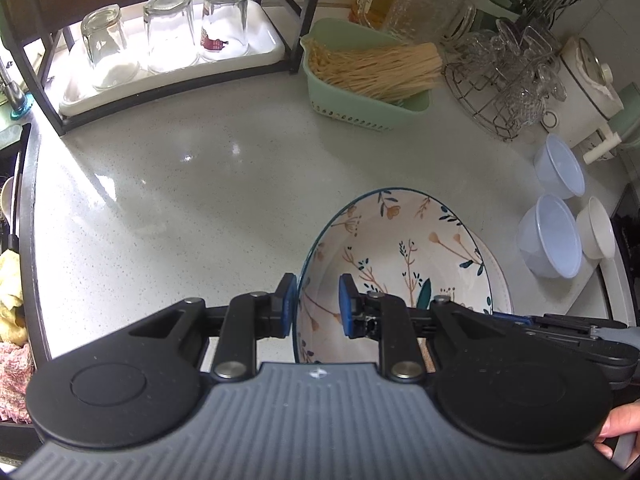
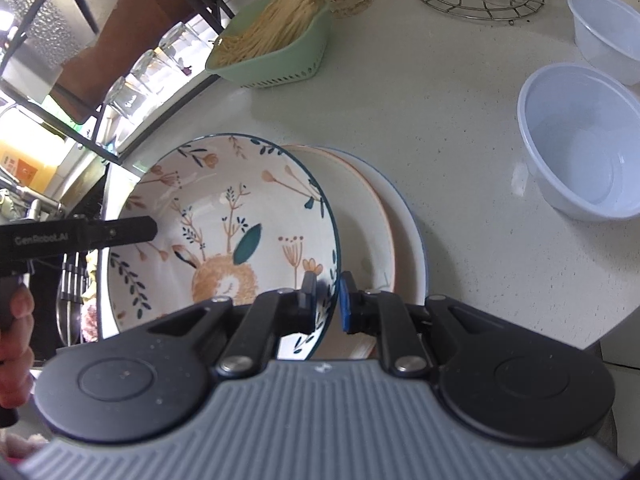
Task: Organize plates and bowls
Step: 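Carry the rabbit plate with both grippers and lower it onto the bowl stack, then open both grippers and lift them off the rabbit plate, then move both tools toward the rim of the light blue plastic bowl, then close the left and right grippers on the plastic bowl's rim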
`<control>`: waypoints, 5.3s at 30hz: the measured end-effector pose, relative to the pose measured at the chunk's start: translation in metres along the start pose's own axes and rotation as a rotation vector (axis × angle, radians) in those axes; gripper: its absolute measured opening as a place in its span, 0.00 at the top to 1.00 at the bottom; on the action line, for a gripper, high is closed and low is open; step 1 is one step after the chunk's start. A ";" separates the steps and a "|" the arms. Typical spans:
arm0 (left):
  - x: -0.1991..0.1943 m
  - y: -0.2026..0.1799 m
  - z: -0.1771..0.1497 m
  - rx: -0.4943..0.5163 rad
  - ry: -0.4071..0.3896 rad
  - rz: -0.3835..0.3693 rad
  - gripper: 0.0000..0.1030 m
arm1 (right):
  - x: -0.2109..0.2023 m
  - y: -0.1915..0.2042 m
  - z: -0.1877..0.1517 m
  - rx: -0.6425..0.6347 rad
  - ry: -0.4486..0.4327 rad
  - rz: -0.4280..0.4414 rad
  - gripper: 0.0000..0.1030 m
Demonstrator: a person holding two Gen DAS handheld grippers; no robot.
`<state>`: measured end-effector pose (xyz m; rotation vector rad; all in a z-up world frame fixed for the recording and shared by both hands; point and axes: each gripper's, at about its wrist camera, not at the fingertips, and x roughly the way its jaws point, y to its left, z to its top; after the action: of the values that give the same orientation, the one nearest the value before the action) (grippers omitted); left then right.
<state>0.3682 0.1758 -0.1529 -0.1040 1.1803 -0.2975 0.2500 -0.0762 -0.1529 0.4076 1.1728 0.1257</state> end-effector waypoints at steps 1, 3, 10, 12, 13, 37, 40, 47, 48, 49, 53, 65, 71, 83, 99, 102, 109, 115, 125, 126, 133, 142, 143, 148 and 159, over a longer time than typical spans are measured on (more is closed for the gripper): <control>0.000 -0.001 0.000 0.004 0.000 0.005 0.76 | -0.001 0.000 0.000 -0.003 -0.004 -0.002 0.86; -0.001 -0.002 -0.001 0.008 0.001 0.013 0.73 | 0.000 0.002 -0.001 -0.012 -0.009 -0.003 0.86; 0.000 -0.010 -0.002 0.034 0.008 0.038 0.70 | 0.002 -0.002 -0.003 0.004 -0.017 0.004 0.85; 0.001 -0.012 -0.002 0.037 0.013 0.048 0.70 | 0.001 -0.001 -0.003 -0.004 -0.021 0.003 0.85; 0.001 -0.011 -0.002 0.030 0.018 0.051 0.70 | 0.001 -0.001 -0.003 -0.008 -0.023 0.003 0.85; -0.019 -0.006 -0.015 -0.138 -0.016 0.087 0.70 | -0.007 0.001 0.000 -0.097 -0.125 -0.060 0.86; -0.023 -0.007 -0.017 -0.147 -0.035 0.080 0.70 | -0.008 0.004 0.001 -0.110 -0.129 -0.077 0.86; -0.027 -0.008 -0.019 -0.156 -0.059 0.068 0.70 | -0.013 0.006 0.002 -0.108 -0.161 -0.106 0.85; -0.027 -0.007 -0.019 -0.157 -0.064 0.068 0.70 | -0.015 0.009 0.002 -0.112 -0.173 -0.118 0.84; -0.027 -0.007 -0.019 -0.156 -0.065 0.066 0.70 | -0.017 0.011 0.001 -0.119 -0.182 -0.133 0.84; -0.027 -0.004 -0.019 -0.164 -0.068 0.058 0.70 | -0.017 0.017 -0.001 -0.151 -0.192 -0.165 0.84; -0.031 0.000 -0.017 -0.144 -0.101 0.035 0.70 | -0.027 0.017 -0.004 -0.140 -0.213 -0.166 0.84; -0.045 -0.006 -0.008 -0.119 -0.150 0.014 0.70 | -0.046 0.019 0.006 -0.132 -0.278 -0.139 0.84; -0.105 -0.041 0.002 -0.046 -0.312 -0.071 0.70 | -0.120 0.045 0.015 -0.202 -0.446 -0.067 0.84; -0.113 -0.029 -0.014 -0.016 -0.344 -0.039 0.70 | -0.127 0.063 0.003 -0.253 -0.499 -0.074 0.85; -0.113 -0.030 -0.015 0.011 -0.346 -0.051 0.70 | -0.124 0.066 0.001 -0.220 -0.495 -0.094 0.84; -0.099 -0.034 -0.016 0.062 -0.304 -0.057 0.70 | -0.121 0.059 -0.013 -0.163 -0.471 -0.154 0.84; -0.086 -0.062 -0.015 0.062 -0.319 -0.046 0.70 | -0.125 0.033 -0.014 -0.173 -0.464 -0.153 0.85; -0.055 -0.151 -0.020 -0.036 -0.311 -0.054 0.70 | -0.155 -0.047 0.004 -0.214 -0.478 -0.133 0.85; -0.051 -0.159 -0.021 -0.043 -0.308 -0.054 0.70 | -0.157 -0.055 0.004 -0.221 -0.479 -0.134 0.85; -0.027 -0.218 -0.027 -0.045 -0.315 -0.030 0.70 | -0.180 -0.114 0.016 -0.260 -0.501 -0.088 0.85; -0.013 -0.250 -0.029 -0.090 -0.280 -0.005 0.70 | -0.179 -0.156 0.024 -0.284 -0.483 -0.053 0.84; -0.010 -0.250 -0.028 -0.103 -0.271 0.002 0.70 | -0.179 -0.160 0.025 -0.276 -0.477 -0.053 0.84; 0.014 -0.255 -0.016 -0.205 -0.231 0.028 0.47 | -0.179 -0.174 0.027 -0.235 -0.503 -0.112 0.57; 0.058 -0.273 0.000 -0.175 -0.189 -0.071 0.31 | -0.157 -0.203 0.028 -0.162 -0.456 -0.055 0.51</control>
<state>0.3408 -0.1019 -0.1408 -0.3210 1.0149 -0.2403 0.1909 -0.3177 -0.0835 0.2426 0.7170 0.0741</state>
